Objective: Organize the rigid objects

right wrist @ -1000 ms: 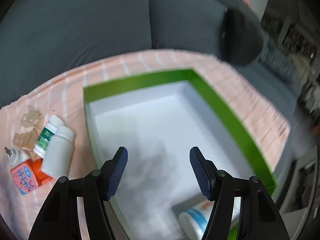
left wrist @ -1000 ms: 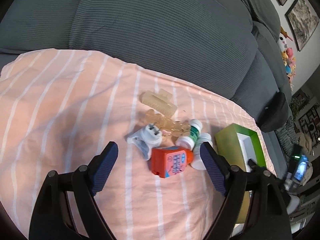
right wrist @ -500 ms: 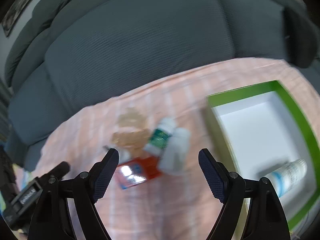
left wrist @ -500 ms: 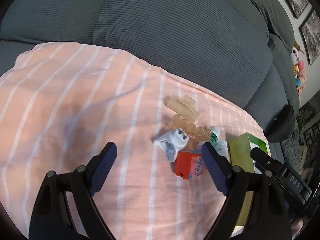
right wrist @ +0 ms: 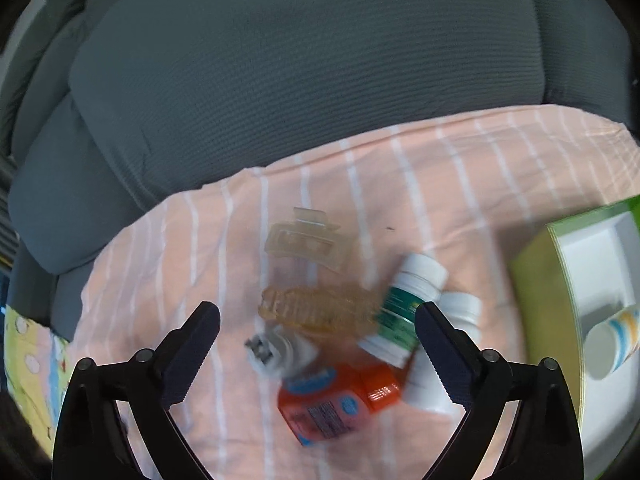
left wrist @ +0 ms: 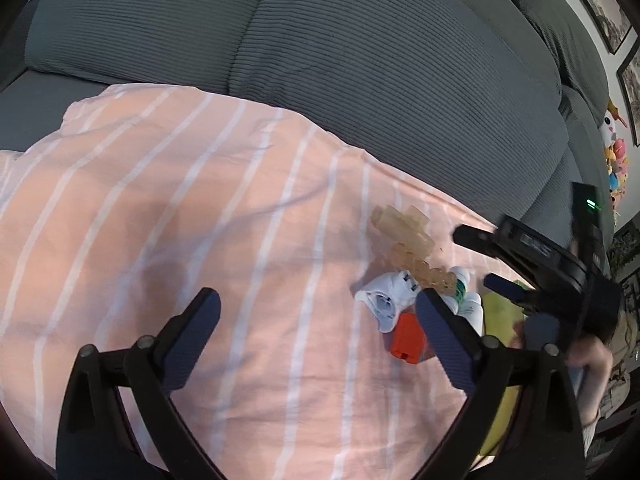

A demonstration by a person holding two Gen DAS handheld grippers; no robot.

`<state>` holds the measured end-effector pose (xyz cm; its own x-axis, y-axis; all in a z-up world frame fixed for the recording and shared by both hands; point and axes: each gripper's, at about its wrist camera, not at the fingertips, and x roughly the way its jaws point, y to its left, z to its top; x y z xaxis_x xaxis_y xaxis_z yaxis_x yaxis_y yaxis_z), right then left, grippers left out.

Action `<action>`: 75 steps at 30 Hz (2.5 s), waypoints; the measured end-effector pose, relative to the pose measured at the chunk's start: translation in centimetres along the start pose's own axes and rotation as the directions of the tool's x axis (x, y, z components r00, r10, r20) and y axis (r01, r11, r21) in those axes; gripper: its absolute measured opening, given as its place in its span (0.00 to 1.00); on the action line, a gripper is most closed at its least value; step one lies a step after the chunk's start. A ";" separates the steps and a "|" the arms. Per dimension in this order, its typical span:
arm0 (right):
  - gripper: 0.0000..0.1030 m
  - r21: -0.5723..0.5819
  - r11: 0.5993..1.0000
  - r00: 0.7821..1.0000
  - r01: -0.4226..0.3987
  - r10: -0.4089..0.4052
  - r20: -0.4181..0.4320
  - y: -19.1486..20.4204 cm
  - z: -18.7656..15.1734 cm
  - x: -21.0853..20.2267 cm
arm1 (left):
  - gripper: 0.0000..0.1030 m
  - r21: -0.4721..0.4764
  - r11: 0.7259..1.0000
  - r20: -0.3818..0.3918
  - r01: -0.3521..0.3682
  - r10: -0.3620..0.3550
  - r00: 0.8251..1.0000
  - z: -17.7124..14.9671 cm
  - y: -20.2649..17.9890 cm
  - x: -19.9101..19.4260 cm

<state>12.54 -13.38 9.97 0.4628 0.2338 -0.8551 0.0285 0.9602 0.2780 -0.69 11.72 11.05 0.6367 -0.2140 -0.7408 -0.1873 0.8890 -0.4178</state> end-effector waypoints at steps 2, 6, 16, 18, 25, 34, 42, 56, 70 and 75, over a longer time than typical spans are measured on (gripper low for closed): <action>0.95 0.009 1.000 1.000 -0.002 0.002 -0.026 0.5 0.6 1.3 | 0.96 -0.009 1.000 0.003 0.002 -0.002 1.000 0.3 0.3 -0.2; 0.95 0.091 0.996 0.994 -0.001 0.011 -0.105 0.6 2.2 4.8 | 0.97 -0.033 0.999 0.002 -0.009 0.009 1.000 0.9 1.1 -0.1; 0.95 0.116 0.971 0.958 0.211 -0.182 -0.221 1.4 4.6 11.4 | 0.97 -0.062 0.998 -0.005 0.017 -0.017 1.000 1.8 2.1 0.0; 0.95 0.150 0.972 0.961 0.179 -0.140 -0.238 1.3 4.6 12.1 | 0.98 -0.067 0.998 -0.006 0.021 -0.021 1.000 1.9 2.2 0.0; 0.88 0.114 0.971 0.959 0.212 -0.184 -0.217 2.0 4.4 12.5 | 0.98 -0.064 0.998 -0.016 0.027 -0.028 0.999 1.7 1.8 0.4; 0.88 0.169 0.984 0.986 0.061 -0.033 -0.164 -0.3 3.2 7.3 | 0.98 -0.031 1.000 -0.021 0.006 -0.006 1.000 1.4 1.1 0.8; 0.88 0.044 0.981 0.974 -0.188 0.192 -0.121 -1.8 -1.9 -2.6 | 0.98 0.000 0.999 -0.030 -0.032 0.032 0.999 0.7 0.3 1.3; 0.88 -0.119 0.992 0.979 -0.036 0.011 -0.205 -1.3 -8.3 0.1 | 0.98 -0.032 0.997 -0.145 0.065 -0.069 0.987 -2.1 -0.8 2.9; 0.71 0.161 0.973 0.980 -0.166 0.181 -0.081 -7.9 -9.9 -3.7 | 0.89 0.200 0.966 -0.285 0.163 -0.102 0.953 -7.5 -6.3 4.2; 0.55 0.178 0.960 0.956 -0.215 0.244 -0.160 -7.6 -10.9 -2.6 | 0.66 0.164 0.965 -0.399 0.203 -0.123 0.908 -10.2 -6.7 6.0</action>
<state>1.43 -19.57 5.30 0.3076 0.4826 -0.8200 0.0854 0.8443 0.5290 -3.26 0.35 4.09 0.3028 -0.4658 -0.8315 0.0712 0.8811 -0.4676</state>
